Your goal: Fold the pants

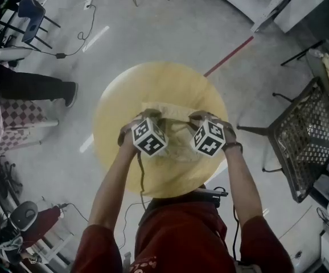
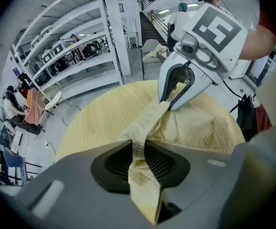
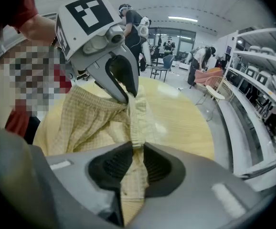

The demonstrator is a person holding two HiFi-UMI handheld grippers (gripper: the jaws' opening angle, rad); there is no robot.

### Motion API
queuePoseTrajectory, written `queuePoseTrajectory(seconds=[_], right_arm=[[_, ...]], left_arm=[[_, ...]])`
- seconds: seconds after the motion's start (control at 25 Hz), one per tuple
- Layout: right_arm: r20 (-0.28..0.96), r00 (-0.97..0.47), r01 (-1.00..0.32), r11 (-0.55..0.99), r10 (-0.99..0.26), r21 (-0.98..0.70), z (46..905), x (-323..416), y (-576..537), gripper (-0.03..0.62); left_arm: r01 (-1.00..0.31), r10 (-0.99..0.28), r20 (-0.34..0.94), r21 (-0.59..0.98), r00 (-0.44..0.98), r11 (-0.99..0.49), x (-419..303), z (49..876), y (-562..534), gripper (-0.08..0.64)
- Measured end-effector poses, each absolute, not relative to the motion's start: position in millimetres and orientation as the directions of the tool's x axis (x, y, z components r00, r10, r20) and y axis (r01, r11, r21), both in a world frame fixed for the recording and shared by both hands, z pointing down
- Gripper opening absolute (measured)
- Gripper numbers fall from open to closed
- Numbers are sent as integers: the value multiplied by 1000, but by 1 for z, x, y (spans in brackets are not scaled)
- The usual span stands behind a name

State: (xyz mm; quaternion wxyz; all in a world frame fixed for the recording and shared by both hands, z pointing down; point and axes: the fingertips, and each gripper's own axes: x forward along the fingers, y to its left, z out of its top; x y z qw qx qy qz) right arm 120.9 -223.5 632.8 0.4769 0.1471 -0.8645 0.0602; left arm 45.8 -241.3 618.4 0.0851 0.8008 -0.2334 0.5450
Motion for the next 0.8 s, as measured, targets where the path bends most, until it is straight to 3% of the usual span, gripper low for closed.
queuePoseTrajectory(seconds=[0.36,0.8], right_arm=[[839,-492,-353,934,-232,51,646,128,-236,101],[776,-525,-479,875,-348,69,604,144,-237,106]], left_arm=[[-469,-313,912,-161,265,-868,48,631,-255,106],[-490,-362,884,-185,297,-852,48,609,-249,112]])
